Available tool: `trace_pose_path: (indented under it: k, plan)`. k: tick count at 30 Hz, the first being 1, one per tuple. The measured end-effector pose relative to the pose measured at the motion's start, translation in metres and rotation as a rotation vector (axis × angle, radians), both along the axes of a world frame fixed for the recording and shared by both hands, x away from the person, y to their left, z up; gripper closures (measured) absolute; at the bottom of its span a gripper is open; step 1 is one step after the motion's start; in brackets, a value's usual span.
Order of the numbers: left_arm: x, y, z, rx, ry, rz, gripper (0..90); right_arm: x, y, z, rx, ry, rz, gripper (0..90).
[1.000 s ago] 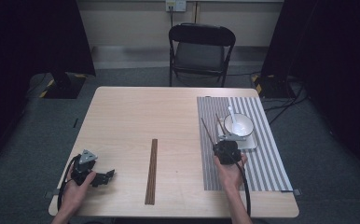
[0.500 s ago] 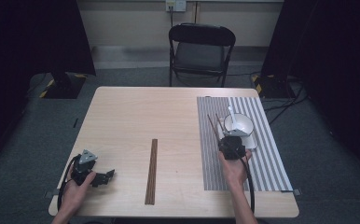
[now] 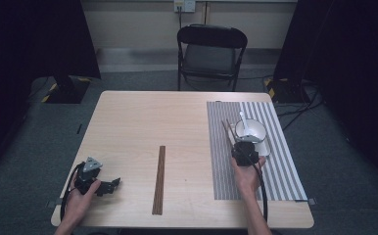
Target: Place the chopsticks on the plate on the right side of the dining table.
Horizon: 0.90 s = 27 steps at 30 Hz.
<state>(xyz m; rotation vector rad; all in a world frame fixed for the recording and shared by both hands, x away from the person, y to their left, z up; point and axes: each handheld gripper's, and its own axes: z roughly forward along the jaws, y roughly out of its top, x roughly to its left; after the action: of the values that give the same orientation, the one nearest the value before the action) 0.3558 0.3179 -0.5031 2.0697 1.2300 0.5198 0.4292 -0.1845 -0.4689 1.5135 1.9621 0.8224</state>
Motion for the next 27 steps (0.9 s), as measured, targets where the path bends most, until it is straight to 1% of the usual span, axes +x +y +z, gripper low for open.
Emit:
trace_pose_path:
  k: [12,17,20,23,27]
  plan:
    - [0.0000,0.0000,0.0000,0.000,0.000,0.000,0.5,0.0052,-0.0049,-0.0033,0.014,-0.001,-0.025,85.5]
    - [0.0000,0.0000,0.0000,0.000,0.000,0.000,0.5,0.0060,-0.0050,-0.0037,0.009,-0.005,-0.023,85.4]
    - [-0.0001,-0.0002,-0.0001,-0.002,0.000,0.002,0.5,0.0059,-0.0055,-0.0040,0.017,-0.007,-0.021,84.7]
    - [-0.0002,-0.0002,-0.0001,-0.003,0.000,0.003,0.4,0.0040,-0.0047,-0.0017,0.020,-0.026,-0.025,79.3]
    - [-0.0002,-0.0002,-0.0001,-0.003,0.000,0.003,0.5,0.0005,-0.0024,0.0026,0.011,-0.044,-0.017,80.8]
